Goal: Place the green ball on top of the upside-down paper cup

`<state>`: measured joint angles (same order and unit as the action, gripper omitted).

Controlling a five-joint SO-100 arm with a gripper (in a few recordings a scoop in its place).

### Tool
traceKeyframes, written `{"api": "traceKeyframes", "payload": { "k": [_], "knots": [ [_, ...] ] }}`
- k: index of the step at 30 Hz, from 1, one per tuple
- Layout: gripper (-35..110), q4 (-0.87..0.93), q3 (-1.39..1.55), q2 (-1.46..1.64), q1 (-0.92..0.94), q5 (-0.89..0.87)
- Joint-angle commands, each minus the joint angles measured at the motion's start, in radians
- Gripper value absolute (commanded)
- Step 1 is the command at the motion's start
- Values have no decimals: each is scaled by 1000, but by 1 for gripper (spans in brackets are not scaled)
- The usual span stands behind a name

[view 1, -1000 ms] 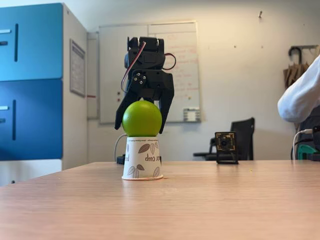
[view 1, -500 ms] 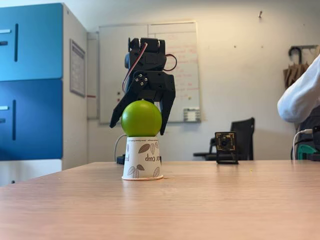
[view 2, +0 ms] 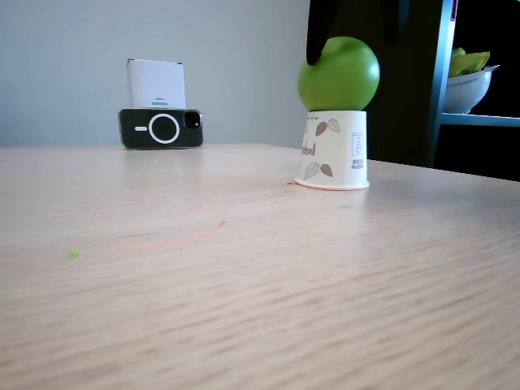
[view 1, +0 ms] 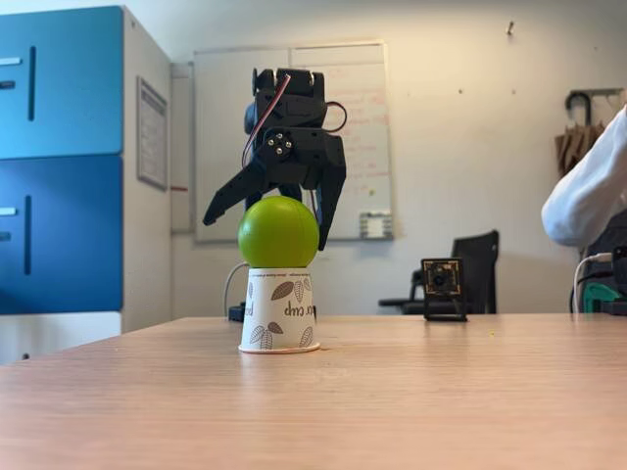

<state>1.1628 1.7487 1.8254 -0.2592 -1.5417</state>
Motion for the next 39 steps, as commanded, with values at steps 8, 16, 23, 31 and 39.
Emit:
{"api": "traceKeyframes", "payload": {
  "k": [8, 16, 23, 31, 39],
  "knots": [
    [42, -86, 133, 324, 40, 46],
    [12, -114, 505, 716, 175, 38],
    [0, -67, 897, 1054, 242, 43],
    [0, 71, 1281, 1384, 264, 37],
    [0, 163, 1364, 1499, 253, 35]
  ]
}}
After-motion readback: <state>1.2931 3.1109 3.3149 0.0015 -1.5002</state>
